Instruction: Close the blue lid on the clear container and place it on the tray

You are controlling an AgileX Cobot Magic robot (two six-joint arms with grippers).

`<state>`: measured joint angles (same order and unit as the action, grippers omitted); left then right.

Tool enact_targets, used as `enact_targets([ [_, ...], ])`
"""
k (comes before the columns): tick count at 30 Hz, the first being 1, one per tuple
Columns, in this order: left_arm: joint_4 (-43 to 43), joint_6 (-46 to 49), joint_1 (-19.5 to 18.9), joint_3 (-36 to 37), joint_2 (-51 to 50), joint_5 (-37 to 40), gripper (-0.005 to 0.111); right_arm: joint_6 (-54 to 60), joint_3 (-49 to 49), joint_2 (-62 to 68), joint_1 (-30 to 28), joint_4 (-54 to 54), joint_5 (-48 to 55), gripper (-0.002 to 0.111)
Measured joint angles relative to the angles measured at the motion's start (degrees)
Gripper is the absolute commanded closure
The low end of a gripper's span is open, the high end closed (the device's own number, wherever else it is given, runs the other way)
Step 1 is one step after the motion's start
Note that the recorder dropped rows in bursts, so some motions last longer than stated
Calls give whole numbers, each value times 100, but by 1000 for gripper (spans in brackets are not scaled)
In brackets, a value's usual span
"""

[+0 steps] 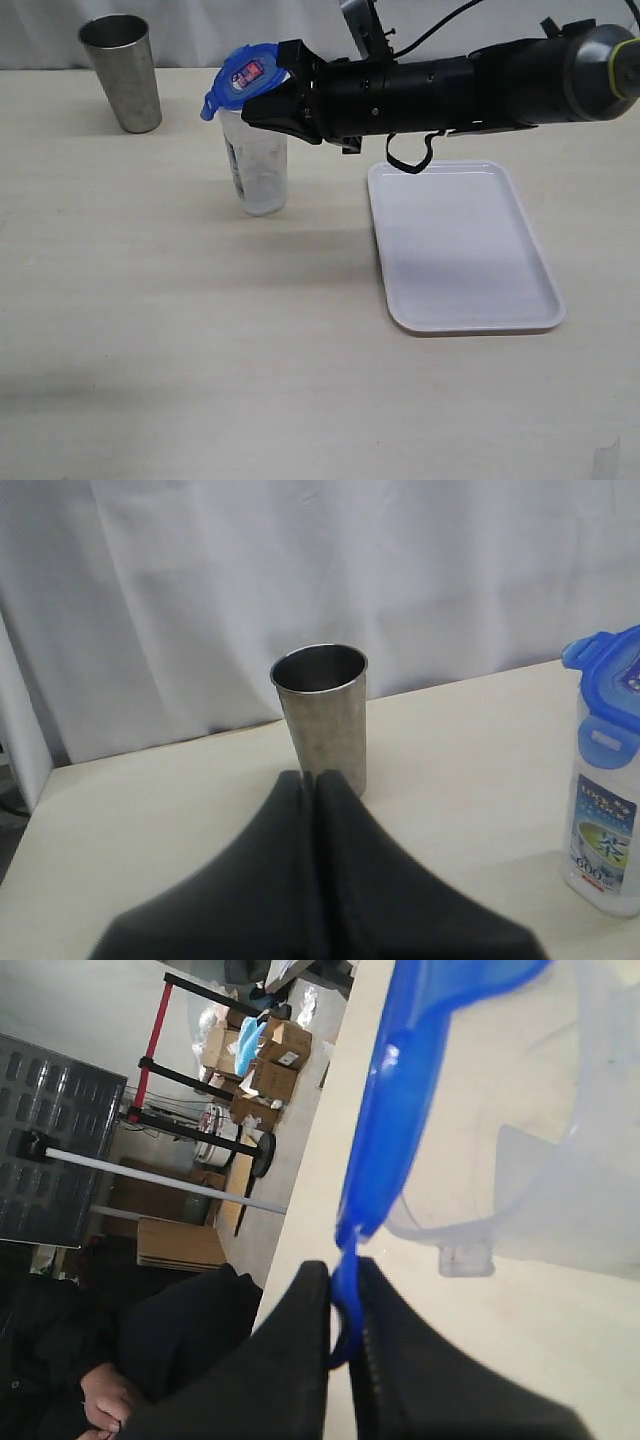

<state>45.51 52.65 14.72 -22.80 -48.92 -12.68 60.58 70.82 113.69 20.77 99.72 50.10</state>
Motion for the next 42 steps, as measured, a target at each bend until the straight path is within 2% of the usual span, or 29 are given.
enact_targets([
  [42, 0, 0, 0, 0, 0, 0, 107, -105, 21, -92, 0, 39, -69, 103],
])
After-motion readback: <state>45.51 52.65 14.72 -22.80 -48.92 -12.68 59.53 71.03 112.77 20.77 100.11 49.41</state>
